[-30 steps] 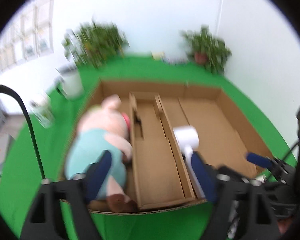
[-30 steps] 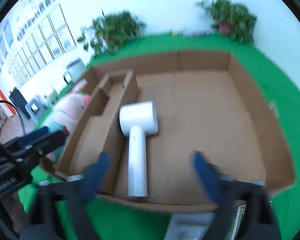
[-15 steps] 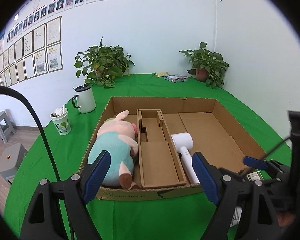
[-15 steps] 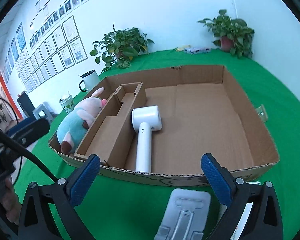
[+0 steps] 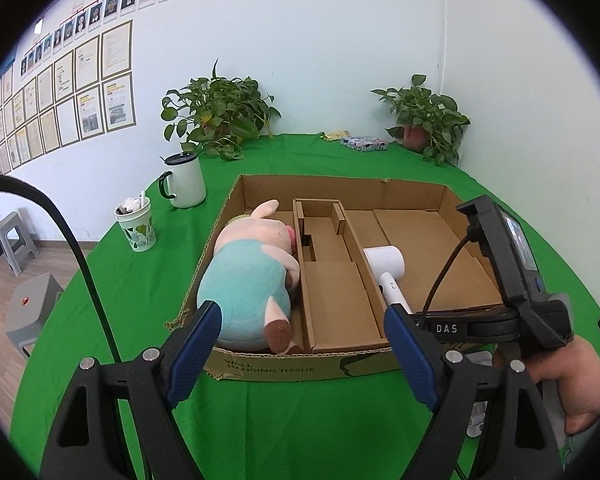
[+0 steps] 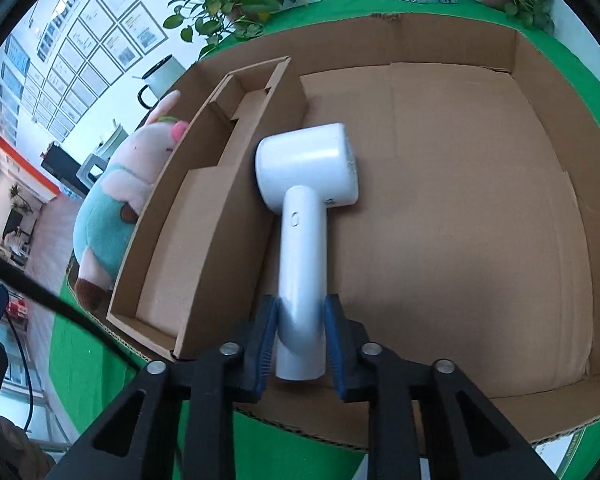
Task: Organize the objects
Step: 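Move the right tool toward the white folding phone stand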
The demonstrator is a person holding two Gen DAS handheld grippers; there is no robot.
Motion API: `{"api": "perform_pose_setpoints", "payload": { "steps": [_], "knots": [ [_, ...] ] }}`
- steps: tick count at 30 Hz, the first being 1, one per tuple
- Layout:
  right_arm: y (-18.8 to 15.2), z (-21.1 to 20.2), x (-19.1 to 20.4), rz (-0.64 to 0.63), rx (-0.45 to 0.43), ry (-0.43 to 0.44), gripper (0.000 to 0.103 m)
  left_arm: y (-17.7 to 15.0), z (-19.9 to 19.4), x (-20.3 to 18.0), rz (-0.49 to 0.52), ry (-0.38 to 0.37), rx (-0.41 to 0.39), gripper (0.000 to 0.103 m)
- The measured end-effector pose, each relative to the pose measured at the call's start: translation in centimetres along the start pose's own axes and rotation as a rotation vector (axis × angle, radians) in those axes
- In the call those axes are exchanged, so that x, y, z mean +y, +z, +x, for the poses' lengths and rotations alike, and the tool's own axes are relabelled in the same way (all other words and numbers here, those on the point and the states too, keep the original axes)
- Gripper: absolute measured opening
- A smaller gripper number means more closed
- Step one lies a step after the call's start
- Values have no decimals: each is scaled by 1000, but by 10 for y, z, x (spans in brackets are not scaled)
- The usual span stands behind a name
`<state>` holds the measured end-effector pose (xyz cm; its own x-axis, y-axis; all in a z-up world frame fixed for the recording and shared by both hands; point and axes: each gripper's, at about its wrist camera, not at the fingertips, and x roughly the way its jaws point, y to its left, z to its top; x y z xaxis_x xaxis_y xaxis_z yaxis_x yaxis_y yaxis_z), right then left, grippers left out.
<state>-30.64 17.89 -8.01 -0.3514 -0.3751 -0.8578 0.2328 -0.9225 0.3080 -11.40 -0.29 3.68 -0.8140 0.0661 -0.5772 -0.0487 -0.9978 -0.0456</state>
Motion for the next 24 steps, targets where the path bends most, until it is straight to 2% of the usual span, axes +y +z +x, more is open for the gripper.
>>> {"api": "perform_pose_setpoints", "payload": {
  "steps": [16,18,20,21,22,24],
  "knots": [
    [0,3,17,24,-33,-2,23,-1,-3,2,-13,6,6,83],
    [-4,-6,17,13,-69,-53,44,-2,-4,2,-10,23,-10,83],
    [-12,-25,18,-14,-154,-130,98,-2,-7,2,-15,44,-32,83],
    [-18,-38,20,-34,-213,-157,103,-2,-8,2,-19,47,-42,83],
    [-26,-51,21,-61,-272,-171,102,-1,-9,2,-24,51,-53,83],
    [-40,-72,21,-96,-332,-195,102,-1,-11,2,-38,51,-69,83]
  ]
}}
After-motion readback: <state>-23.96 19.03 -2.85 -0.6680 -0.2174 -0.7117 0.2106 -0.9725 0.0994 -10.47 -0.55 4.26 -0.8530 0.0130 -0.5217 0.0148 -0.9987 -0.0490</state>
